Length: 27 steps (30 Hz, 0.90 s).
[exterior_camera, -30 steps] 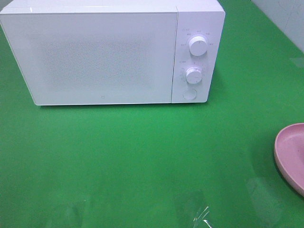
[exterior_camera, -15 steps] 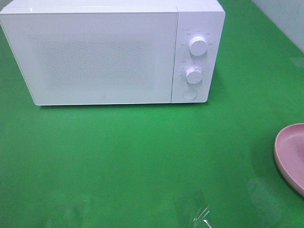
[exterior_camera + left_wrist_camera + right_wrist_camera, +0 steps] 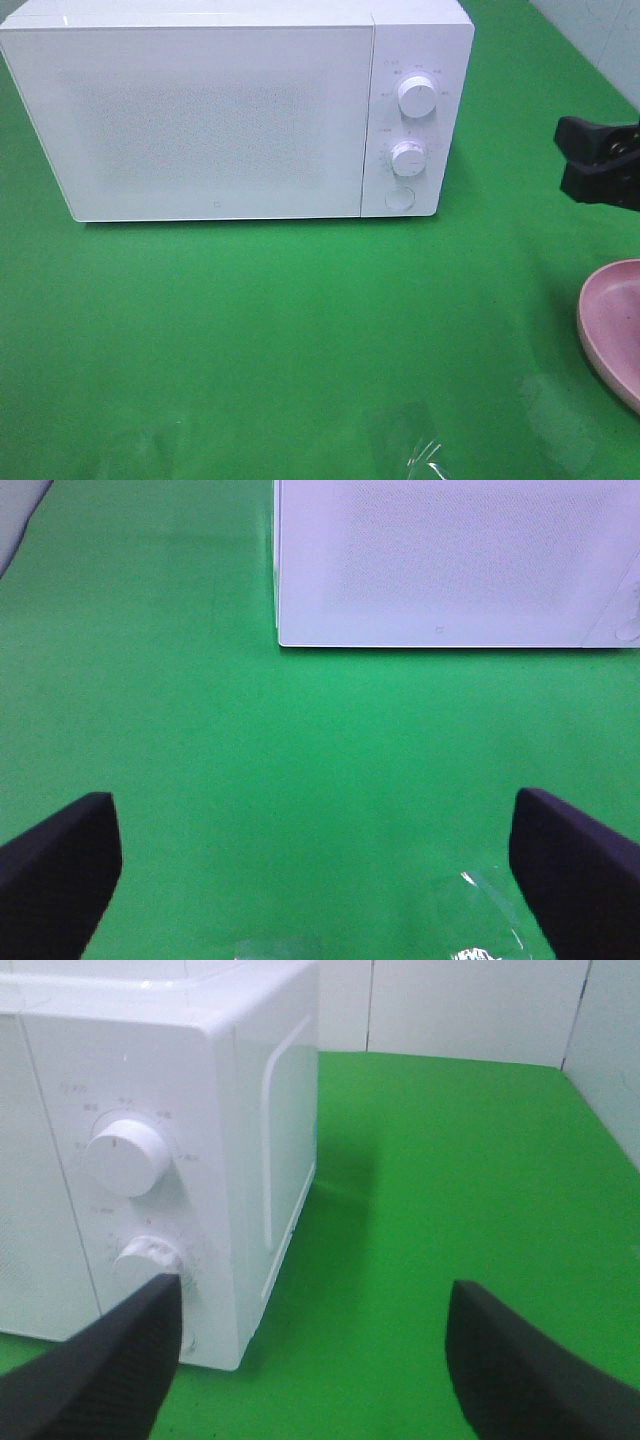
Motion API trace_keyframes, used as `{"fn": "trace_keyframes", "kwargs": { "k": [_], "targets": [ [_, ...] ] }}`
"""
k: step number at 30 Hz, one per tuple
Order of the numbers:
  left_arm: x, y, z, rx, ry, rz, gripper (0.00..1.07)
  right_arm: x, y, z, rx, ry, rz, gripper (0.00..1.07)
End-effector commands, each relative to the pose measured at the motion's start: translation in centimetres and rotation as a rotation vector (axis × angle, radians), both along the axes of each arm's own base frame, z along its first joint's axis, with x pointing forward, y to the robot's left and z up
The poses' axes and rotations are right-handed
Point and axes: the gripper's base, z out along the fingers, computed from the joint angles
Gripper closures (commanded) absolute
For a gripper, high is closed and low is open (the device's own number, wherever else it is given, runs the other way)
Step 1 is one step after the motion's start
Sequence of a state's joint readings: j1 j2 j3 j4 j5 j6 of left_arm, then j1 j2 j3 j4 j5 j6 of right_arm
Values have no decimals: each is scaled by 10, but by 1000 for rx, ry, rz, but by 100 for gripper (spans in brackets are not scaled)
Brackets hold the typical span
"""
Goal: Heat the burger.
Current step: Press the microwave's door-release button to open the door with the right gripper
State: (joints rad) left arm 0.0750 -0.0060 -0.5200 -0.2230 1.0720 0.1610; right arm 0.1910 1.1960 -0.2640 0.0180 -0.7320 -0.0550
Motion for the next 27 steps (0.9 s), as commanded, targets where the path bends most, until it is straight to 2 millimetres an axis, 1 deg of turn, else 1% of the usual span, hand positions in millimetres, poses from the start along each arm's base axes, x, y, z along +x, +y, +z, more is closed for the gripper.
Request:
{"fn": "trace_keyframes", "kwargs": {
  "k": [1,4,5,7,8,9,11,14,16,21,22,23,25,27],
  "targets": [
    [-3,0,-1,-3,-18,-4,9,2,13,-7,-69,-5,2,34],
    [-3,0,-1,-3,-18,-4,9,2,18,-10,-94,-7,-6,34],
    [-3,0,-1,-3,-18,-4,9,3,24,-13,-110,-9,-12,34],
    [-3,0,-1,-3,-18,-4,9,3,26,-14,-114,-12,-28,34],
    [-3,0,-1,-3,-18,-4,9,2,31,-16,-114,-23,-56,34],
    [-3,0,-1,-3,-18,-4,9,2,31,-16,-114,-23,-56,34],
    [-3,0,-1,-3,-18,-4,9,-1,39,-22,-128,-35,-132,34],
    [-3,0,-1,-3,-18,-4,9,-2,41,-23,-136,-40,-148,34],
    [-3,0,-1,-3,-18,-4,9,-8,52,-28,-141,-56,-188,34],
    [-3,0,-1,-3,-18,-4,9,-12,59,-32,-135,-50,-185,34],
    [-3,0,-1,-3,-18,-4,9,-17,66,-35,-138,-41,-166,34],
    [-3,0,-1,-3,-18,-4,9,-17,66,-35,-138,-41,-166,34],
    [-3,0,-1,-3,-18,-4,9,-24,74,-36,-128,-39,-148,34],
    [-3,0,-1,-3,-18,-4,9,-26,78,-35,-115,-34,-150,34]
  ]
}}
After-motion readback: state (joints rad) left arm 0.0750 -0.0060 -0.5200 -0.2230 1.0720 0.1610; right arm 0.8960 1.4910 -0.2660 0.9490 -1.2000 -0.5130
